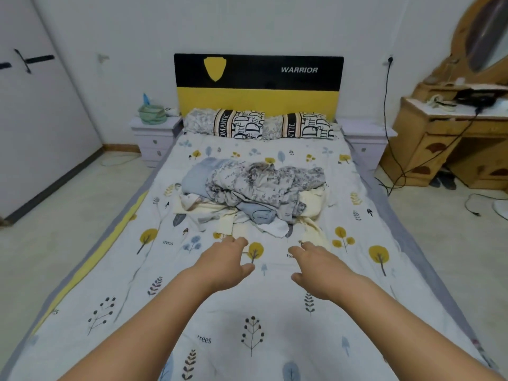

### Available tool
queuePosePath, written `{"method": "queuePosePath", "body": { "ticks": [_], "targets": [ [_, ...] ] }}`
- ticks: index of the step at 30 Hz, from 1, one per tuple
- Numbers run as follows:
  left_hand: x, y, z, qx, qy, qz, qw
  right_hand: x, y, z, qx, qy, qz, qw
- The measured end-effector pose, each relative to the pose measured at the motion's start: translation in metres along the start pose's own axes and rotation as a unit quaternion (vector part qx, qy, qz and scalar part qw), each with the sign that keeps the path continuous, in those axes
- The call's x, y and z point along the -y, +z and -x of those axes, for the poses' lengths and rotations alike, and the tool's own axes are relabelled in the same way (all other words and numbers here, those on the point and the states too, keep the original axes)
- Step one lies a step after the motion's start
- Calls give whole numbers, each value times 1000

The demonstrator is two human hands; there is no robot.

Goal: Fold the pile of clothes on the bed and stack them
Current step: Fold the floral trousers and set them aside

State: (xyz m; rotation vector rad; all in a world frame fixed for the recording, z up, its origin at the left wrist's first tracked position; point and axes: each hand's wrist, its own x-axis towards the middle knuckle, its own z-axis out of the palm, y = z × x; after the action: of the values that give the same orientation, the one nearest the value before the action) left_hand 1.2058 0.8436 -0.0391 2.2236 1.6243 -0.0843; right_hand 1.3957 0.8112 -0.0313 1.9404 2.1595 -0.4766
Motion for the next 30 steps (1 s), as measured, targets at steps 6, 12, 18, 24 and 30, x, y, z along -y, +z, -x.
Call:
{"method": "queuePosePath", "body": {
  "ticks": [6, 12, 18, 24, 30],
  "targets": [
    [7, -5, -37, 19, -25, -1, 999, -10, -7, -46, 15, -21, -5, 1000],
    [37, -18, -90, 29, -17, -11, 999, -8, -12, -102, 17, -6, -12, 1000],
    [75, -27, -161, 55, 13, -26, 998, -1, -22, -168, 8, 30, -19, 999],
    [109, -23, -220, 65, 18, -36, 997, -2, -16, -225, 2, 45, -18, 999],
    [126, -7, -276, 65, 11, -41, 997, -22, -7, -283, 18, 54, 9, 998]
  ]
}}
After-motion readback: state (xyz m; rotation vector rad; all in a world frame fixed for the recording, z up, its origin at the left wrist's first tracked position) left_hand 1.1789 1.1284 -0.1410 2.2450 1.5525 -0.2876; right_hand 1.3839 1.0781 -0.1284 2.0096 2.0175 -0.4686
